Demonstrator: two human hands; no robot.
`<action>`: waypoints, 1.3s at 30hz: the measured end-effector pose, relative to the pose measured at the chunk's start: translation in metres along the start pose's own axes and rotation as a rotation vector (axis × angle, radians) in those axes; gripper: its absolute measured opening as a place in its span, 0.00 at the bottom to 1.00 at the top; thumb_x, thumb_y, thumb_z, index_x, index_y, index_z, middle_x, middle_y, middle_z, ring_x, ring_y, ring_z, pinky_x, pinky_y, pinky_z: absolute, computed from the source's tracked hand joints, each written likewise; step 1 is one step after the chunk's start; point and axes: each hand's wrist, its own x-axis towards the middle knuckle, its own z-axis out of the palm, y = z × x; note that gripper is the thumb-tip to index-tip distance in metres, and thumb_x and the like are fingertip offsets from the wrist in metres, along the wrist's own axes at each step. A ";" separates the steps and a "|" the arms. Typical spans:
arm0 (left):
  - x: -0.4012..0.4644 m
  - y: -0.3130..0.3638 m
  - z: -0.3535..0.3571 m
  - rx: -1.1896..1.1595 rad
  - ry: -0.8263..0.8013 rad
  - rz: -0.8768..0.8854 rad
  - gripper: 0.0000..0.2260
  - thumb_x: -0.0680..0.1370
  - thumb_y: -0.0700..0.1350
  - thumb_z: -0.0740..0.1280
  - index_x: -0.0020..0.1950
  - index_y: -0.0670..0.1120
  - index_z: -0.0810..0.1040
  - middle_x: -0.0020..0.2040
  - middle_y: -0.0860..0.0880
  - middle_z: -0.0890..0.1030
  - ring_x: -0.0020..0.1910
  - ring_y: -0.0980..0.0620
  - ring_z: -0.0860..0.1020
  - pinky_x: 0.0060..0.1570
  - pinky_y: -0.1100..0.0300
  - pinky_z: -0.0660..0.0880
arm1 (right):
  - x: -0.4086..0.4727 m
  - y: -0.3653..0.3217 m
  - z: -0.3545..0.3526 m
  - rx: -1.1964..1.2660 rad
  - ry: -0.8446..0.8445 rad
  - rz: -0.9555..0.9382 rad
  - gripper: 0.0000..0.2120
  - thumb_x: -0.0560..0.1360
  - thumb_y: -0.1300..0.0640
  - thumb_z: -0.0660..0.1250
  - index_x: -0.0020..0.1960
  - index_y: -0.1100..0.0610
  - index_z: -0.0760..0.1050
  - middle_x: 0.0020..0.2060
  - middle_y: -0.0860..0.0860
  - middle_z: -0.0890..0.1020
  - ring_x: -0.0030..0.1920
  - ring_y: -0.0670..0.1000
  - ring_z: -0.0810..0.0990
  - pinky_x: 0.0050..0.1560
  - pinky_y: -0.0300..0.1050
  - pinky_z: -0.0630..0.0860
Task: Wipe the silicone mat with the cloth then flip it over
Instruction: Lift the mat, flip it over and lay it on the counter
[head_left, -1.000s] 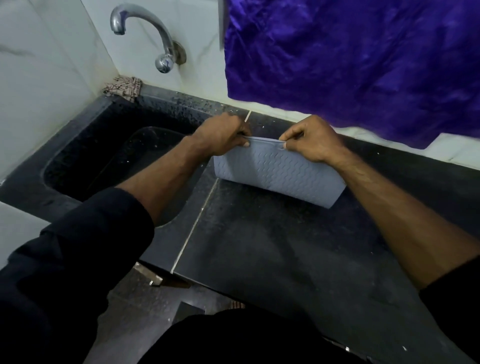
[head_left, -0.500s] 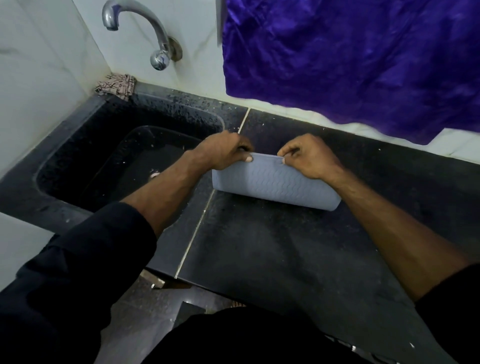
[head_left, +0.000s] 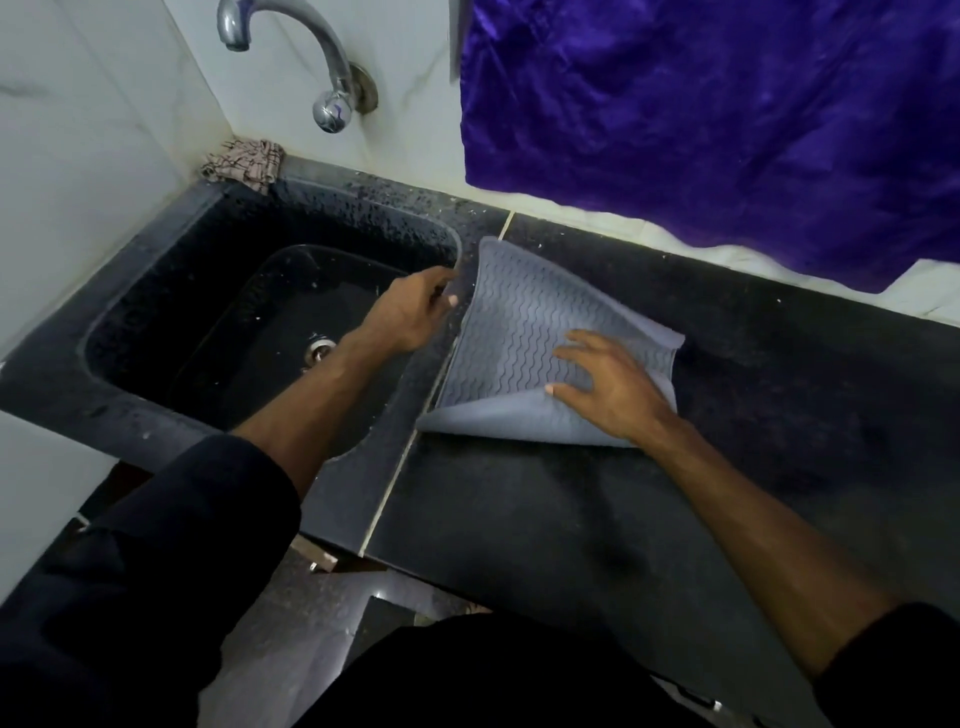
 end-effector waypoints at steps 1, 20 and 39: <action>-0.003 -0.003 0.002 -0.005 -0.004 -0.004 0.17 0.81 0.47 0.62 0.69 0.45 0.71 0.60 0.44 0.80 0.57 0.45 0.79 0.56 0.50 0.76 | -0.005 0.000 0.007 -0.002 -0.046 0.021 0.27 0.73 0.45 0.70 0.69 0.54 0.71 0.73 0.52 0.66 0.73 0.52 0.61 0.73 0.51 0.59; -0.123 0.017 0.135 0.160 0.017 -0.132 0.24 0.78 0.48 0.66 0.72 0.47 0.66 0.74 0.43 0.62 0.72 0.43 0.64 0.68 0.48 0.67 | -0.057 0.062 0.044 0.011 0.185 0.445 0.16 0.76 0.56 0.66 0.61 0.62 0.75 0.63 0.61 0.73 0.62 0.61 0.73 0.63 0.56 0.74; -0.072 -0.014 0.089 -0.073 -0.021 -0.657 0.06 0.76 0.37 0.67 0.53 0.40 0.80 0.50 0.43 0.81 0.45 0.47 0.82 0.46 0.52 0.82 | -0.069 0.077 0.023 0.450 0.272 0.841 0.06 0.72 0.67 0.70 0.47 0.59 0.79 0.46 0.55 0.82 0.45 0.54 0.81 0.48 0.49 0.80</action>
